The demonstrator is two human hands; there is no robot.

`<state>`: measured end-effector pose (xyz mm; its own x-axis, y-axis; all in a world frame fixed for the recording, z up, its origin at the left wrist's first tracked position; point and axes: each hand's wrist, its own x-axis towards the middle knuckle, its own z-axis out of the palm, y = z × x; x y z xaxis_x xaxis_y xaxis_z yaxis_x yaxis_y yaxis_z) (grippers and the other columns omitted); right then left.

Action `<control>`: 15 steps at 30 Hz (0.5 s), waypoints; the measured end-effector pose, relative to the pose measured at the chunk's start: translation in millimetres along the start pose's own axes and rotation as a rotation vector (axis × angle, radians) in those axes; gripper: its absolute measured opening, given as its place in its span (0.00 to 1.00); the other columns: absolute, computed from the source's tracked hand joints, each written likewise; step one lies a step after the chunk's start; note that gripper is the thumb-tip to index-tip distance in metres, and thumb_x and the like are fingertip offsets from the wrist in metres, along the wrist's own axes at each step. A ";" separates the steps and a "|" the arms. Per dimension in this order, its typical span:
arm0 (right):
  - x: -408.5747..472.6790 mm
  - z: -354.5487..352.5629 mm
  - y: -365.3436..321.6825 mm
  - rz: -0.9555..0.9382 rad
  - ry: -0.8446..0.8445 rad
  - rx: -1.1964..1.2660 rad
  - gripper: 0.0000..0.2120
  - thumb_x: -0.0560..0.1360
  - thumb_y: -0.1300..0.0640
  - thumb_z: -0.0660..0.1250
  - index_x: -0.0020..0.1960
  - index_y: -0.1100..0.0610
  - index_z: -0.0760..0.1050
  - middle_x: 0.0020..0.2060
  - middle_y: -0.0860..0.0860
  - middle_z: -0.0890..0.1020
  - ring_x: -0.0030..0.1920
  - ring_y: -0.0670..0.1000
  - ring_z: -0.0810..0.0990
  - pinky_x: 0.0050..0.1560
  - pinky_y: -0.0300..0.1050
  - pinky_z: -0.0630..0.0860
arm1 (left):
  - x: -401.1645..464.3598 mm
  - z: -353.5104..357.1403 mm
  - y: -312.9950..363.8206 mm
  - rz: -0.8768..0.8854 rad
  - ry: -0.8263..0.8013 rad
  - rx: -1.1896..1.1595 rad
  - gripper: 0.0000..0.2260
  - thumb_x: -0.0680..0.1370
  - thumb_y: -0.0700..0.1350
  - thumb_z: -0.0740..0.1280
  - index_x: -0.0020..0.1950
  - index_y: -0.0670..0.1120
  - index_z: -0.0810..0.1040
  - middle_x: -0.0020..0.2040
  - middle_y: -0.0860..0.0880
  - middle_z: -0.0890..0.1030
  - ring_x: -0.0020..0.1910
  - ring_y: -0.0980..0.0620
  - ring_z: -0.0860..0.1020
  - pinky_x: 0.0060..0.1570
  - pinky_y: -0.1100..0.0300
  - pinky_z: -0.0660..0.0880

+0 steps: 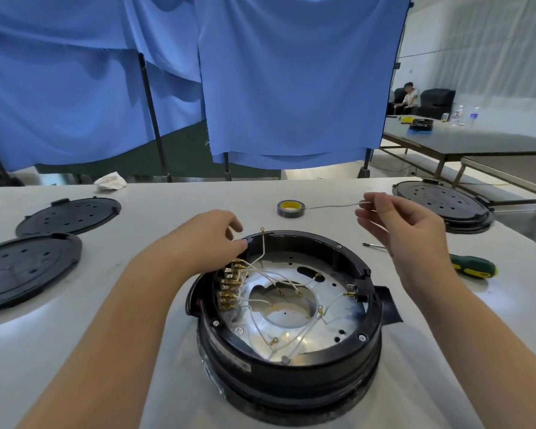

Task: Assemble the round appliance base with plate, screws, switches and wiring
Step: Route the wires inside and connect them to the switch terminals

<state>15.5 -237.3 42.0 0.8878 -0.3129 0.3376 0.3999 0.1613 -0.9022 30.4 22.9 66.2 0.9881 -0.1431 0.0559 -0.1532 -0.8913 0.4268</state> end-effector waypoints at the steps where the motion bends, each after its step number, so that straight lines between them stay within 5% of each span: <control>1: -1.2 2.1 -2.2 0.045 -0.025 0.081 0.09 0.78 0.58 0.64 0.46 0.59 0.81 0.39 0.51 0.85 0.43 0.50 0.85 0.45 0.37 0.80 | -1.7 -1.5 4.2 0.035 0.034 -0.077 0.11 0.78 0.53 0.66 0.59 0.52 0.77 0.51 0.55 0.78 0.51 0.55 0.78 0.48 0.61 0.72; 6: -7.3 16.2 -4.6 0.229 -0.175 0.329 0.11 0.71 0.55 0.64 0.40 0.60 0.83 0.37 0.54 0.85 0.39 0.49 0.84 0.39 0.36 0.80 | -8.7 -2.3 25.4 0.129 0.032 -0.389 0.06 0.75 0.58 0.70 0.41 0.58 0.83 0.39 0.61 0.83 0.42 0.68 0.79 0.41 0.70 0.71; 15: -10.6 20.5 6.8 0.259 -0.236 0.160 0.13 0.69 0.50 0.67 0.38 0.57 0.85 0.37 0.54 0.85 0.35 0.49 0.83 0.36 0.36 0.79 | -15.1 -15.5 28.6 0.178 0.015 -0.800 0.05 0.73 0.49 0.73 0.46 0.50 0.86 0.42 0.52 0.87 0.43 0.56 0.84 0.46 0.64 0.79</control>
<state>13.5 -213.7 37.8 0.9847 -0.0211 0.1730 0.1691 0.3563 -0.9189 11.3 6.2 91.6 0.9507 -0.2427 0.1929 -0.2588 -0.2784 0.9250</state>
